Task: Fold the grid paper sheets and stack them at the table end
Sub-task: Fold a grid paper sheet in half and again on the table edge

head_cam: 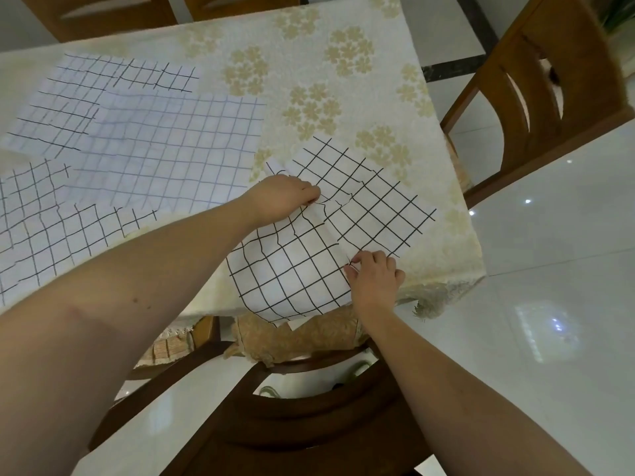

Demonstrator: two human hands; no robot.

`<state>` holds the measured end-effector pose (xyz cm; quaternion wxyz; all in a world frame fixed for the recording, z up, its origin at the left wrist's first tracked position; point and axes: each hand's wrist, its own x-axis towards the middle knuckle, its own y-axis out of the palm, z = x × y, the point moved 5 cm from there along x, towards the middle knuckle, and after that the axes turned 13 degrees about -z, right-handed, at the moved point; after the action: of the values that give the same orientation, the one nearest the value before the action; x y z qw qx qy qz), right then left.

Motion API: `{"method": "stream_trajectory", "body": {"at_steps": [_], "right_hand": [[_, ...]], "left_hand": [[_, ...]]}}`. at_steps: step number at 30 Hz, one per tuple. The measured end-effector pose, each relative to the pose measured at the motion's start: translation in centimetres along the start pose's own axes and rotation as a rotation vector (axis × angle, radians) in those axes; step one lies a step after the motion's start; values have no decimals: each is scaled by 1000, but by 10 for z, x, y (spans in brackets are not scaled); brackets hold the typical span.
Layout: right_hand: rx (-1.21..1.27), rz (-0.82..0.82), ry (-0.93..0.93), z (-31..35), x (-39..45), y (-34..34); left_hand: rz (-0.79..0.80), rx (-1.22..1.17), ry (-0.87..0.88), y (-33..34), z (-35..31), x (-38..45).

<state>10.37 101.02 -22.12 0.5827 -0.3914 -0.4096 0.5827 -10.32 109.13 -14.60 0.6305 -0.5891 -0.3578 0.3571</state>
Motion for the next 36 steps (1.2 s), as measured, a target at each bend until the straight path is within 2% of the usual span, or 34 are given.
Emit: {"method": "stream_trajectory", "body": {"at_steps": [4,8,13,19,22,25,31,36], "right_hand": [[-9,-10,-5,-2,-3,-1],[44,-50,-43,1,0,-14],[95,-171,-136,2,16,-46],[74,-274,-328,13,47,-85],[-22,-254,-427,22,61,-101],[-113,-225,-491,33,75,-116],[-128,-137,-568,52,105,-144],[-116,-238,-571,63,121,-166]], "left_hand": [[-27,1,14,-8,-4,-7],[-24,-75,-55,-13,5,-14],[-13,90,-38,-24,21,-24],[-77,29,-223,-65,45,-36],[-39,25,-314,-83,53,-43],[-72,48,-333,-101,57,-50],[-109,13,-421,-131,75,-64],[-138,44,-493,-148,92,-79]]}}
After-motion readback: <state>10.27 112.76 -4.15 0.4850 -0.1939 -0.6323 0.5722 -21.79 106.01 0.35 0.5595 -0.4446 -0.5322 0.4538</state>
